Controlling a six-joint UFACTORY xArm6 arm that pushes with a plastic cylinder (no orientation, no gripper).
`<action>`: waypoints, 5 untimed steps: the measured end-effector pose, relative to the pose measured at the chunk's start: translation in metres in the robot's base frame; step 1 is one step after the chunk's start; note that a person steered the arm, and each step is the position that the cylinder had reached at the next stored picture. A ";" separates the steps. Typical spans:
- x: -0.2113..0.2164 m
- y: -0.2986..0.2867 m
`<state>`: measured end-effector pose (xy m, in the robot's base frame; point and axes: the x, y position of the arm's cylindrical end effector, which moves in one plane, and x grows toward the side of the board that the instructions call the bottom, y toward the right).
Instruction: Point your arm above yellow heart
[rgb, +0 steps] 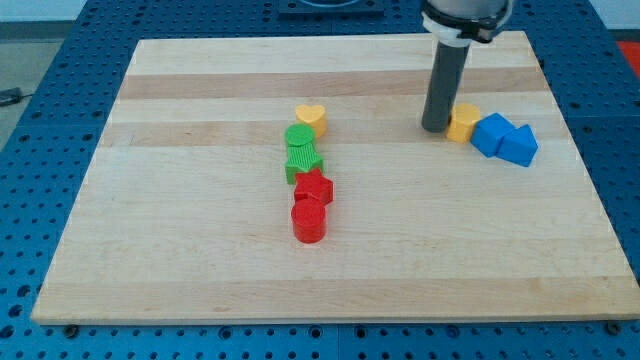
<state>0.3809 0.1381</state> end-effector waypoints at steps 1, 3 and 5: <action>0.000 0.023; -0.025 -0.015; -0.140 -0.119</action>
<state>0.2406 0.0187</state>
